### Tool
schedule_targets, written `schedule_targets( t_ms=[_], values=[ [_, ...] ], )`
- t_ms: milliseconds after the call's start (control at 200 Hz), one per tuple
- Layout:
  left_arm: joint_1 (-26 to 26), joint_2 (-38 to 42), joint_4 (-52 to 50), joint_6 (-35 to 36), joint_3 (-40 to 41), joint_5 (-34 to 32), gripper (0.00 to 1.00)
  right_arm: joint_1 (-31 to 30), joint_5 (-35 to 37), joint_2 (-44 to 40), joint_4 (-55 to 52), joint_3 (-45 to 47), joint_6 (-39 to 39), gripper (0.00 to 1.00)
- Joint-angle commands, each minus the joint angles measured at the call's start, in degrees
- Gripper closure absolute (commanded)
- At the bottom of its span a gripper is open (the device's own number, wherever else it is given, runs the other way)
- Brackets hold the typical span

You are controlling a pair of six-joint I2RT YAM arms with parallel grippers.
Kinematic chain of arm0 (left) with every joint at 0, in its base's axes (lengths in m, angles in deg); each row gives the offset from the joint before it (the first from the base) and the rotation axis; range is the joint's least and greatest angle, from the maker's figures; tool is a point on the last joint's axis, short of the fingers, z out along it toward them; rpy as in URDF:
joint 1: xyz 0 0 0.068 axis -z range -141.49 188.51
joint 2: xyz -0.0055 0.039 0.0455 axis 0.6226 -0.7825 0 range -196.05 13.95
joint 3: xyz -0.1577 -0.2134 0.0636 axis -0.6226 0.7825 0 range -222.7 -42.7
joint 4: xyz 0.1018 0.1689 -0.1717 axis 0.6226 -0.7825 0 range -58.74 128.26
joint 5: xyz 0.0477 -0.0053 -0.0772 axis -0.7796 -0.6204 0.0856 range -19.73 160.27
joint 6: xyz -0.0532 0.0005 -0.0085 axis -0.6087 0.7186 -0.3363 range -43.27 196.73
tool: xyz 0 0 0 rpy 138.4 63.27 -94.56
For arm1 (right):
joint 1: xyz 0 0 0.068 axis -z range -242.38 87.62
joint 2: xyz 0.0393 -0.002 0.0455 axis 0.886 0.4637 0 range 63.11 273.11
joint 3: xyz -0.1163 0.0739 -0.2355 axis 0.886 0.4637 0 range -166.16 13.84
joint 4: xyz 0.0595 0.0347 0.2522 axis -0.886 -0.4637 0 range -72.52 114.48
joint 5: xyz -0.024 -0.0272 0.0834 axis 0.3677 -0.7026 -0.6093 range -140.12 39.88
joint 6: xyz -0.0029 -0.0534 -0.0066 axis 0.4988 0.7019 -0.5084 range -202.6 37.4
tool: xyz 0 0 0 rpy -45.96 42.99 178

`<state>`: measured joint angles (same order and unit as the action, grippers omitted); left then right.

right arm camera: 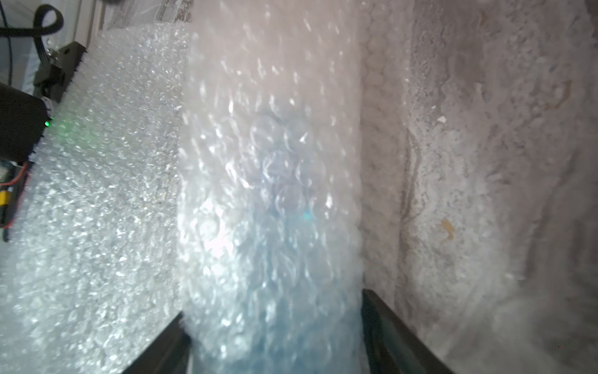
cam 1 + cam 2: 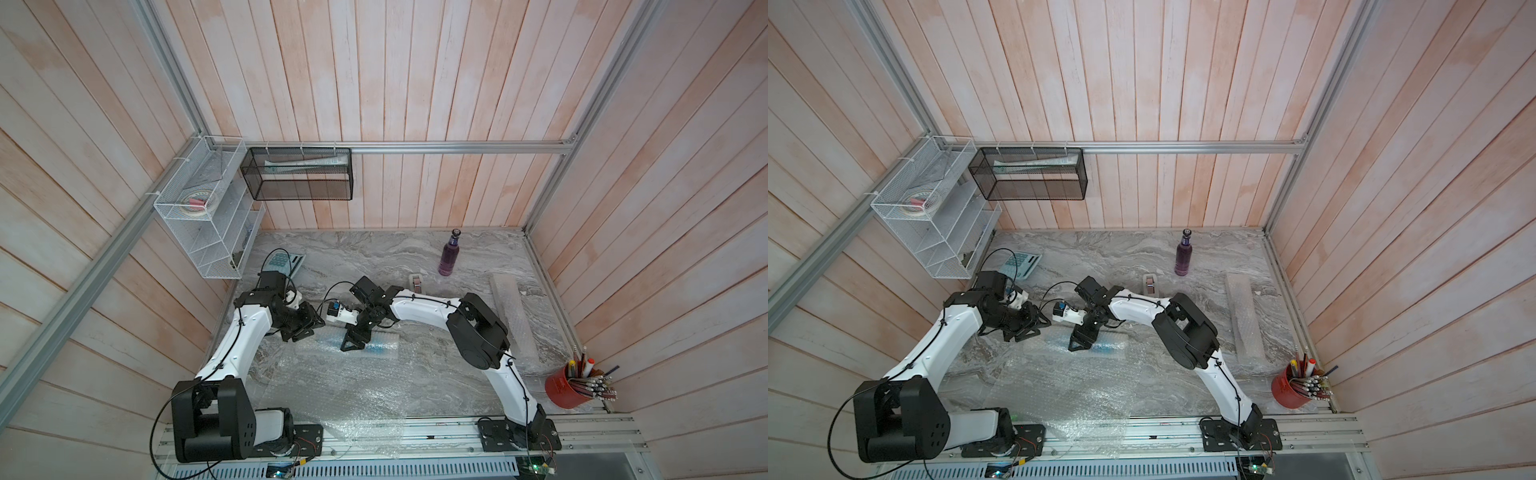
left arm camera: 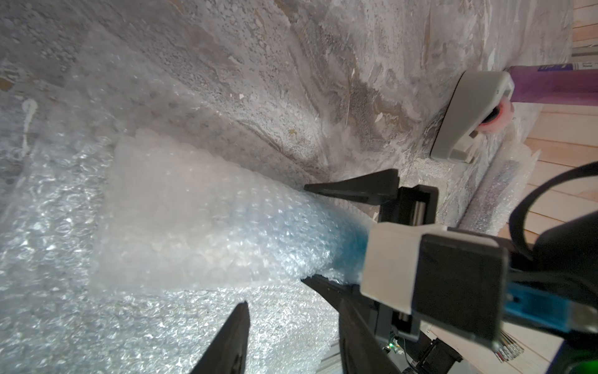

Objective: Wrap wine bottles in bubble wrap
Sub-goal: Pick up the bubble wrap from the bubble wrap.

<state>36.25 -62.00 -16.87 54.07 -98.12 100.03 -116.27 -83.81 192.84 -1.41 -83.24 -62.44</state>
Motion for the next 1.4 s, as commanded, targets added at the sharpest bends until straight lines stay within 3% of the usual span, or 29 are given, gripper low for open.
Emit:
schedule_targets(
  t_ms=[0, 135, 350, 625, 915, 1130, 1260, 1395],
  values=[
    [-0.3, -0.8, 0.5, 1.7, -2.6, 0.5, 0.52, -0.4, 0.6, 1.6, -4.2, -1.1, 1.6, 0.30],
    [-0.4, -1.4, 0.2, 2.4, -3.6, 0.3, 0.51, -0.3, 0.7, 0.4, -4.3, -1.7, 0.5, 0.48],
    [-0.6, -1.9, -0.6, 2.7, -6.9, 0.5, 0.51, 0.9, -1.6, -6.8, 2.2, 0.2, -4.3, 0.61],
    [-0.9, -1.1, -0.3, 1.6, -9.5, 4.2, 0.51, 2.9, 1.1, -18.8, 6.2, 9.6, -7.9, 0.66],
    [-0.9, 1.0, 3.3, -1.6, -9.8, 10.9, 0.50, 10.4, 11.7, -40.7, 7.5, 34.5, -15.5, 0.67],
    [0.4, 0.2, 5.1, -2.2, -8.1, 11.9, 0.50, 21.9, 19.2, -53.9, 3.9, 46.7, -16.5, 0.67],
    [4.1, 1.4, 12.1, -6.3, -3.1, 11.6, 0.49, 31.4, 25.8, -57.6, 2.1, 49.7, -14.2, 0.67],
    [7.1, 1.9, 13.1, -8.8, 1.5, 3.2, 0.47, 42.0, 31.4, -57.9, 5.3, 52.9, -16.8, 0.68]
  ],
)
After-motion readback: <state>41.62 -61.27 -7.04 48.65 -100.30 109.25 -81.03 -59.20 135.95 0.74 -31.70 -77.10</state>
